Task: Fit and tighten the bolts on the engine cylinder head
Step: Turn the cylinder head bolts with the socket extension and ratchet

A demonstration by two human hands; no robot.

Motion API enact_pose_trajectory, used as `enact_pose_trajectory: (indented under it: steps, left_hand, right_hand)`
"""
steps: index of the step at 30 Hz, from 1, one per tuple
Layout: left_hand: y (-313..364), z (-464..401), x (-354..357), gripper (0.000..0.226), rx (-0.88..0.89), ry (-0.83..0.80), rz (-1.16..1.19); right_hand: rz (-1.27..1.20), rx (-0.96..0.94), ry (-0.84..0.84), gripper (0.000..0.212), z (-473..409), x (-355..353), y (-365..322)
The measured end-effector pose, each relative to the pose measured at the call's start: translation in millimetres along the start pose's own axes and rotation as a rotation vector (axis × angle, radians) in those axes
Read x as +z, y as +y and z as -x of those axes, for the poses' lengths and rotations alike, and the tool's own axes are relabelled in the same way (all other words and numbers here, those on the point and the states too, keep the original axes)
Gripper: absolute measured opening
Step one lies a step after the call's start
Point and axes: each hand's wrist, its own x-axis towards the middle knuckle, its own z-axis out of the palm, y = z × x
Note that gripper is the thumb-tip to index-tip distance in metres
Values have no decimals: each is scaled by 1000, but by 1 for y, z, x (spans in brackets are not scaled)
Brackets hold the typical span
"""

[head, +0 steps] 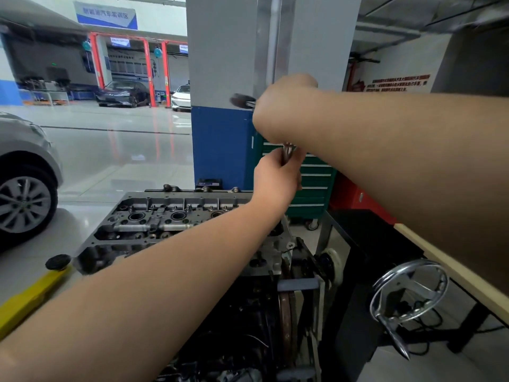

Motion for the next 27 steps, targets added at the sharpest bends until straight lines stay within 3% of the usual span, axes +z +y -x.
enact_pose_trajectory:
  steps: [3, 6, 9, 12, 14, 16, 20, 23, 25, 27]
  left_hand:
    - [5, 1, 12, 37, -89, 28, 39]
    - [10, -4, 8, 33, -114, -6, 93]
    - [9, -8, -4, 25, -145, -92, 191]
    - [5, -12, -13, 34, -146, -217, 220]
    - [5, -10, -13, 32, -115, -249, 165]
    - [4, -5, -6, 30, -92, -223, 126]
    - [-7, 2, 5, 33, -87, -69, 41]
    - [-6, -1, 0, 43, -71, -50, -81]
    - [1, -4, -5, 37, -166, -118, 32]
    - [3, -8, -10, 33, -226, -191, 112]
  right_hand:
    - [-49, 63, -29, 19, -4, 4, 3]
    - [-184, 47, 161, 21, -10, 19, 10]
    - [-534, -133, 355, 40, -2, 35, 15]
    - [-701, -337, 504, 39, 16, 51, 15]
    - [-686, -258, 577, 37, 23, 60, 13]
    - [-647, -64, 583, 38, 22, 61, 6]
    - [-416, 196, 412, 31, 1, 38, -13]
    - [-327, 211, 337, 30, -6, 28, -22]
    - [-367, 160, 446, 28, -8, 30, -21]
    - [-562, 41, 573, 43, -2, 39, -13]
